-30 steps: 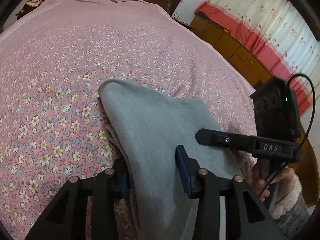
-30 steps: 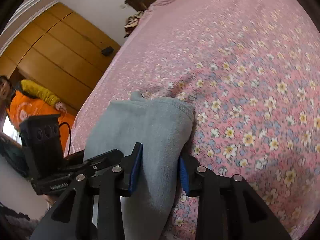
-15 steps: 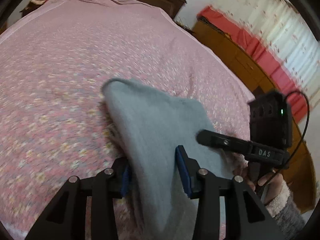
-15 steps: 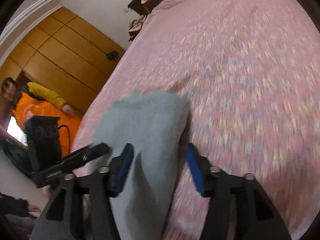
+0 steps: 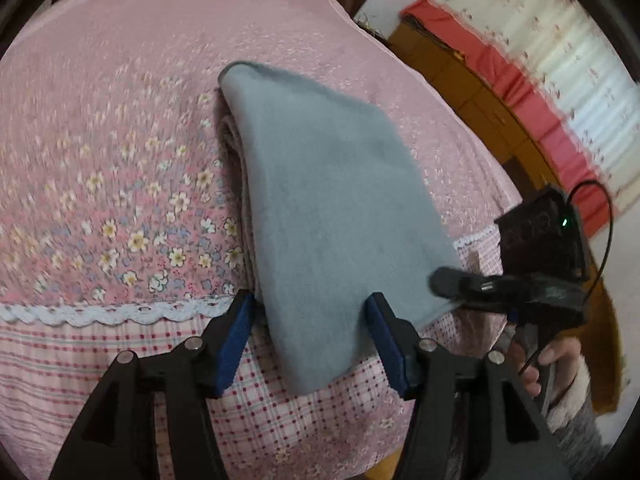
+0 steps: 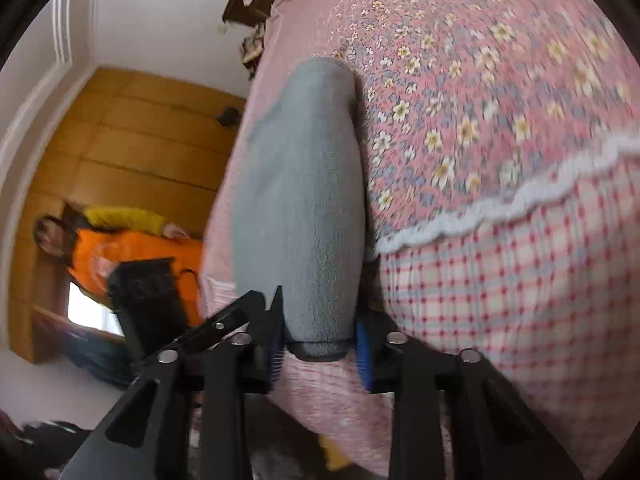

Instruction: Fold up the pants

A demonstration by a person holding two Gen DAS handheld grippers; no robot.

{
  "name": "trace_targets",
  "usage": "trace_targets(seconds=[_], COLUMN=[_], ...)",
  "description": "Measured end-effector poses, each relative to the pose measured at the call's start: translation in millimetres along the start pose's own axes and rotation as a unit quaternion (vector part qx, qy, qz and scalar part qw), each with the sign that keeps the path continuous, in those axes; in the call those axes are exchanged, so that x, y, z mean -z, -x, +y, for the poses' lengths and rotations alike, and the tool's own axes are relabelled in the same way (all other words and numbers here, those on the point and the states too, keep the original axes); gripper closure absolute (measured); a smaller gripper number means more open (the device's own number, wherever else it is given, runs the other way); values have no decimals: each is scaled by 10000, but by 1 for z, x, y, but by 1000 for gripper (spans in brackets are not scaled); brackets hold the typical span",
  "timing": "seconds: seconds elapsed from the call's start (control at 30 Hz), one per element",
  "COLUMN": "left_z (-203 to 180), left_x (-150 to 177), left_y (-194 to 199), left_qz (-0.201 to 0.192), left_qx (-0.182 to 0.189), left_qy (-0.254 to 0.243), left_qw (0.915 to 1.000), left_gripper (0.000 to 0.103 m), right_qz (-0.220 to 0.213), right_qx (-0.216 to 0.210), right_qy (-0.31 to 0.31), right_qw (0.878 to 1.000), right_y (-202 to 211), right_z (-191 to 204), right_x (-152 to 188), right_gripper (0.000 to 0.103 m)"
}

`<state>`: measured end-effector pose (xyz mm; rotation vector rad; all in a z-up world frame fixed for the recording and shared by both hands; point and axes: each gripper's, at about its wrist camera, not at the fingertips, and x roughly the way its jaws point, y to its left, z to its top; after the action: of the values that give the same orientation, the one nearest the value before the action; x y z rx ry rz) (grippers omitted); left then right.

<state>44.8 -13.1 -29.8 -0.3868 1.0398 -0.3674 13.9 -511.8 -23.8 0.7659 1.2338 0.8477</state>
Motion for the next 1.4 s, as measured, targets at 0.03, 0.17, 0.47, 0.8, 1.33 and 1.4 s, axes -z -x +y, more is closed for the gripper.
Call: trace_targets(seconds=[0.03, 0.17, 0.47, 0.8, 1.33, 1.4], left_z=[3, 18, 38, 74, 93, 92], left_x=[-1, -4, 3, -42, -110, -113], left_y=[1, 11, 25, 40, 19, 16], left_qz=[-20, -123, -109, -138, -54, -84], left_qx=[102, 235, 388, 609, 783, 799], left_qy=[54, 100, 272, 576, 180, 132], left_qw=[9999, 9996, 9988, 9964, 9968, 9967], left_gripper=[42, 48, 49, 51, 72, 73], right_qz=[-57, -228, -290, -981, -1849, -1908], right_qx=[-54, -124, 37, 2088, 3980, 3982], right_qy=[-73, -189, -3, 1497, 4748, 4741], right_qw=[9999, 9995, 9996, 9614, 7629, 7618], right_y=[2, -3, 9, 22, -137, -141], right_z=[-2, -6, -8, 63, 182, 179], right_x=[2, 14, 14, 50, 159, 161], right_gripper=[75, 75, 71, 52, 42, 78])
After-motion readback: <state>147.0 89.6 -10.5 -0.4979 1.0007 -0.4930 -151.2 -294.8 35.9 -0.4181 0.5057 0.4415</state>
